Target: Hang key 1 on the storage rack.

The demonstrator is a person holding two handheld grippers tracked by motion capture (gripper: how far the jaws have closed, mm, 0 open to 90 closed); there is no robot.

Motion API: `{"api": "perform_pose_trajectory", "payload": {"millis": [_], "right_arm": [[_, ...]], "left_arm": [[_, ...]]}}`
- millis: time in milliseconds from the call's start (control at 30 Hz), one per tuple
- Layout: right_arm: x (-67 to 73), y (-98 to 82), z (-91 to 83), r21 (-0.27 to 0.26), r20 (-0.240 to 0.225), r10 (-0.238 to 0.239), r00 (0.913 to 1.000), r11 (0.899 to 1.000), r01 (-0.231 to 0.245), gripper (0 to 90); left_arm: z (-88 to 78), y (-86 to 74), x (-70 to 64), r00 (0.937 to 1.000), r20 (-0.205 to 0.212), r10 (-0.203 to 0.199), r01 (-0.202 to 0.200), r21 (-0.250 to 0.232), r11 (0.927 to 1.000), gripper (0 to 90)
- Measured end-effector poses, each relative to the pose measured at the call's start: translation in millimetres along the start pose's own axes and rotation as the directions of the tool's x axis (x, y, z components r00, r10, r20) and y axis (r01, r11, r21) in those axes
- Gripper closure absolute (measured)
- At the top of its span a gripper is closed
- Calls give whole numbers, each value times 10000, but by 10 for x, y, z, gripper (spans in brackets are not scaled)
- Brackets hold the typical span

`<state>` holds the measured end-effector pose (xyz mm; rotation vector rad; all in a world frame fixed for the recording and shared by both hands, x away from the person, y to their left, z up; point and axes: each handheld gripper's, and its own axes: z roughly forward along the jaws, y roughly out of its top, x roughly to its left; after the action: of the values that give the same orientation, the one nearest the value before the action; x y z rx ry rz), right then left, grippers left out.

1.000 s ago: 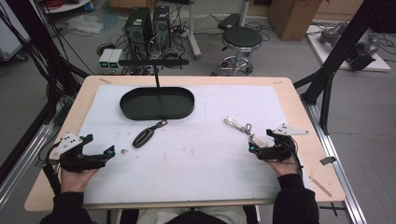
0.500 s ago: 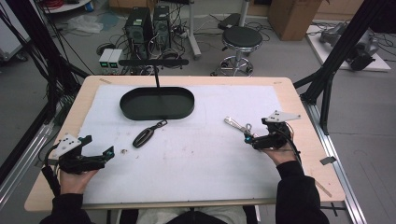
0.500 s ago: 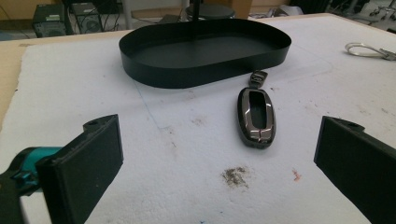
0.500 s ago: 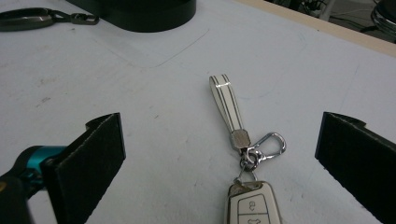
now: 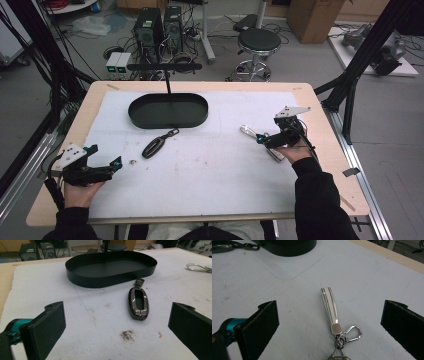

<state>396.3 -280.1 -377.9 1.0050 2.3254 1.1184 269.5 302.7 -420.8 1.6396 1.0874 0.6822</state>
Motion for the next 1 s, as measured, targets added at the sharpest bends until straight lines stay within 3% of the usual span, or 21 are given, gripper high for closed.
{"api": "perform_pose_trajectory", "payload": {"millis": [400,1000], "right_arm": [[-78,68,205,737,-118,64,9999,9973,-56,8],[-156,197,499,1430,-192,-74,9998,9897,101,9]], "left_arm": [[8,-1,12,10000,-17,-15,15,-30,10000,17],[24,4,14,10000,-3,14,-14,-48,10000,17]]}}
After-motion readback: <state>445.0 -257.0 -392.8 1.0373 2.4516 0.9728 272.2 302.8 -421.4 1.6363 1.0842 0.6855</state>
